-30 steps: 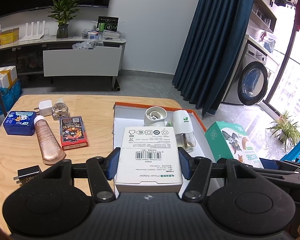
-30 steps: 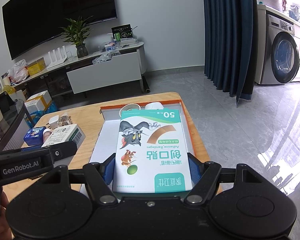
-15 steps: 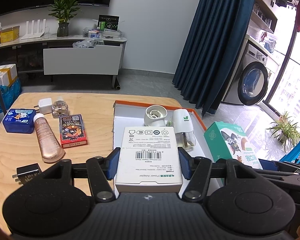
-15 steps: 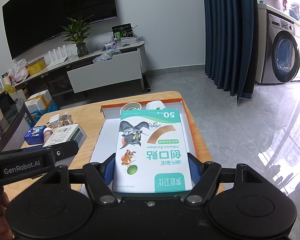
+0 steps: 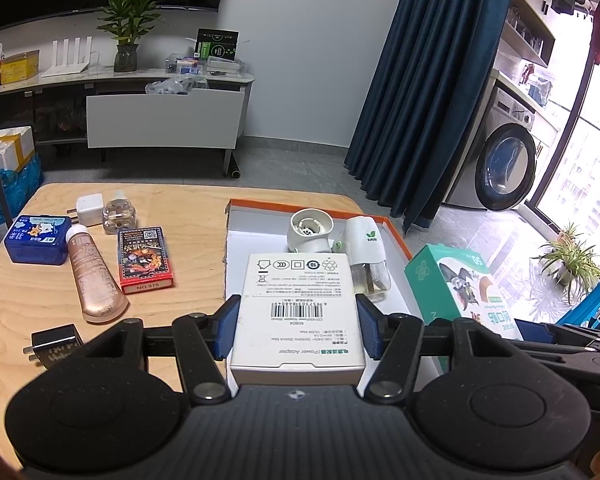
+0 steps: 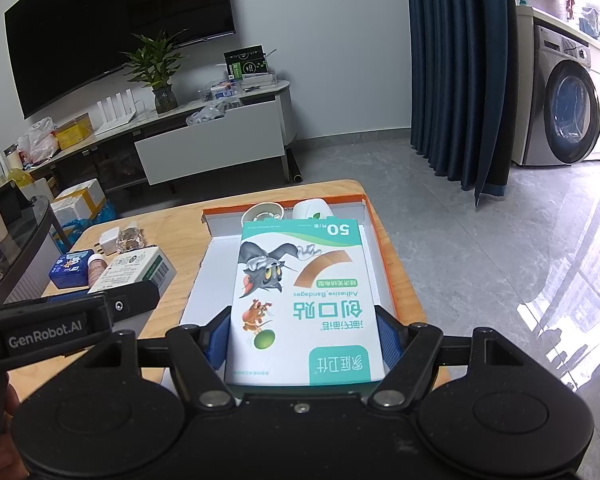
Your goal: Organize rigid objects
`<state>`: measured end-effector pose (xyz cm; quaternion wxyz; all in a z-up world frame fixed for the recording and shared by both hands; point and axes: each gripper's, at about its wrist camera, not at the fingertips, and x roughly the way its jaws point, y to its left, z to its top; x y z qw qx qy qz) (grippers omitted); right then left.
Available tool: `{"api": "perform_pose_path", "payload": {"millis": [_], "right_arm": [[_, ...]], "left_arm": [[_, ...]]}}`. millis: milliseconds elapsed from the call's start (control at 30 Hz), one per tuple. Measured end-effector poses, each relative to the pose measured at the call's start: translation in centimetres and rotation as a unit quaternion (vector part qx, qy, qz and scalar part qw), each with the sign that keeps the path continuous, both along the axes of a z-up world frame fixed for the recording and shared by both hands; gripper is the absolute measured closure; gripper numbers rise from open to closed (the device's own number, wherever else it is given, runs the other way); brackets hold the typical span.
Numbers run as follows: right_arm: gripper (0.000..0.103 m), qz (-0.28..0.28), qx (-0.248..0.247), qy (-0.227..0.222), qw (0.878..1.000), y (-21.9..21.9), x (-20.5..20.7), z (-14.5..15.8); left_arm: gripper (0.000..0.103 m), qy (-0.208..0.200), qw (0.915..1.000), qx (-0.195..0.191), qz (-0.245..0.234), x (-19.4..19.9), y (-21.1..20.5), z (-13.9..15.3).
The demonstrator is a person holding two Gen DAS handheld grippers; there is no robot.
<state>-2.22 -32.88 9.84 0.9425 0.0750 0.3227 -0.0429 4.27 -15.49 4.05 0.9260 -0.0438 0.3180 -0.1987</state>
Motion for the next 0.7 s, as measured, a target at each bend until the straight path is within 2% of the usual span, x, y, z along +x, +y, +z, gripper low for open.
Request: {"api": "perform_pose_path", "payload": {"millis": [700], "right_arm": [[0.019, 0.001, 0.002, 0.003, 1.0, -0.04, 0.03, -0.29]], "left_arm": [[0.043, 0.003, 1.0, -0.001, -0.002, 0.19, 0.1, -0.22]]}}
